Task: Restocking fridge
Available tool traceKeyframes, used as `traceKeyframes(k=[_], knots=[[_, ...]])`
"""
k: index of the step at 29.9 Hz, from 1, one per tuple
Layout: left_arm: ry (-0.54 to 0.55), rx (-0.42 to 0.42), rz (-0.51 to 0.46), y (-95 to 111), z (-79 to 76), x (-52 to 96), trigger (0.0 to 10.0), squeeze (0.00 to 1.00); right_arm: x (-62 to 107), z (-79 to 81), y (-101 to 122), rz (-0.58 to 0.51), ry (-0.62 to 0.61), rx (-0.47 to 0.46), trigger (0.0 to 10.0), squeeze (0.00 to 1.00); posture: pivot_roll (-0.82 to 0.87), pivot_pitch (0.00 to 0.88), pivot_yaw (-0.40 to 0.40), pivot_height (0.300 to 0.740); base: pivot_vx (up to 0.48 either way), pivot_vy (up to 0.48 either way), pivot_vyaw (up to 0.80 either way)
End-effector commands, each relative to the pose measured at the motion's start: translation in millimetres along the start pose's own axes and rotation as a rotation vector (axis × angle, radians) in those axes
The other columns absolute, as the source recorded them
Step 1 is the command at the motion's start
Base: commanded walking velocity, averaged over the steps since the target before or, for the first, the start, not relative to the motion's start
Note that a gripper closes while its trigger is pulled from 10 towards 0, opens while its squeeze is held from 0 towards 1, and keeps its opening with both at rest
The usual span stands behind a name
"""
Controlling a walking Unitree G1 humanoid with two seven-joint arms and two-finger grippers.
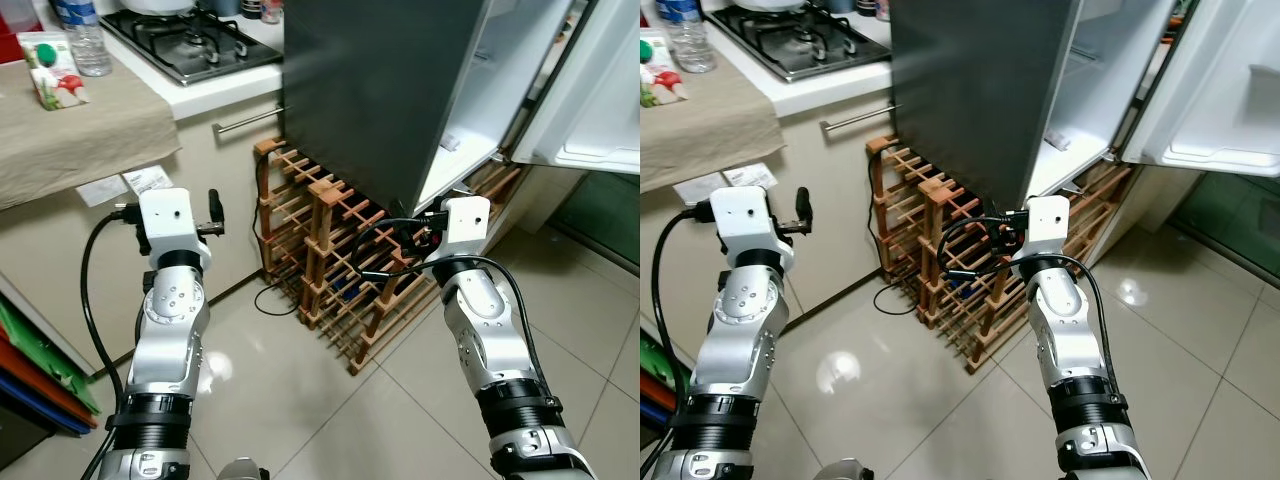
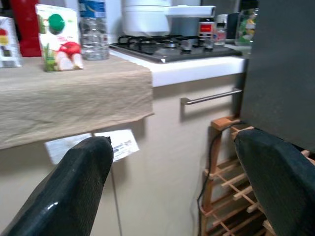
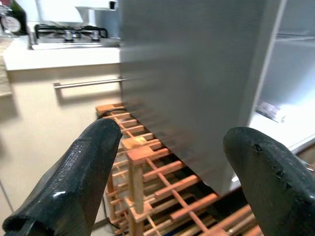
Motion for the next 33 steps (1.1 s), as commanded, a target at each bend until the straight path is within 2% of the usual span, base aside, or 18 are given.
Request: traceKeyframes(k=[1,11,12,14,19,21,22,23,24,28,33], knots=[[0.0,0.027,0.0,1,-1.3,1.3,10.0,0.0,0.7,-1.1,5,-0.028,0.0,-0.008,10.0,0.0,-0.04,0.0,-0.04,0.74,0.0,0.0,0.44],[0.005,0.056,0.002,4,-3.0,-1.1,10.0,0.0,-1.9,4.3,11,-0.046,0.028,0.006,10.0,0.0,-0.04,0.0,-0.044,0.74,0.0,-0.473,0.45],[-0.053,0.018,-0.011,6,-12.3,-0.5,10.0,0.0,-2.4,3.8,14,-0.055,0.031,0.018,10.0,0.0,-0.04,0.0,-0.046,0.74,0.0,0.0,0.45],[-0.093,-0.002,-0.026,7,-17.7,0.9,10.0,0.0,-2.4,2.2,18,-0.066,0.027,0.024,10.0,0.0,-0.04,0.0,-0.043,0.74,0.0,0.0,0.45],[-0.072,0.0,-0.024,7,-10.9,0.4,10.0,0.0,-0.3,-1.2,22,-0.08,0.012,0.025,10.0,0.0,-0.05,0.0,-0.036,0.74,0.0,0.0,0.45],[-0.016,0.028,0.023,1,-1.7,-2.6,10.0,0.0,3.4,-4.5,18,-0.072,-0.008,0.019,10.0,0.0,-0.05,0.0,-0.02,0.74,0.0,0.0,0.45],[-0.016,0.028,0.023,1,-1.7,-2.6,10.0,0.0,3.4,-4.5,18,-0.072,-0.008,0.019,10.0,0.0,-0.05,0.0,-0.02,0.74,0.0,0.0,0.44],[-0.045,0.095,0.036,0,-5.3,-1.5,10.0,0.0,5.4,-5.7,14,-0.059,-0.019,0.009,10.0,0.0,-0.05,0.0,-0.012,0.74,0.0,0.0,0.45],[-0.068,0.11,0.021,1,-8.1,-0.3,10.0,0.0,5.9,-5.6,12,-0.055,-0.019,0.004,10.0,0.0,-0.05,0.0,-0.012,0.74,0.0,0.0,0.45],[-0.069,0.087,0.013,1,-10.7,0.9,10.0,0.0,6.6,0.1,9,-0.046,-0.003,0.002,10.0,0.0,-0.06,0.0,-0.002,0.74,0.0,0.0,0.45],[-0.094,0.104,-0.006,6,-12.6,-2.5,10.0,0.0,5.9,3.8,9,-0.047,0.01,0.0,10.0,0.0,-0.06,0.0,0.003,0.74,0.172,0.0,0.45]])
Point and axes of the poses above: a point about 5 cm out from each wrist's last joint towards the gripper, its own x axis pointing back from the gripper into the wrist, its own y axis along the axis of the wrist's last joint, z = x × y, the point moved 2 cm from there along -x, pointing out of the wrist towards the gripper, and after that the axes turned 8 degrees about -x, right-handed, at the moved point
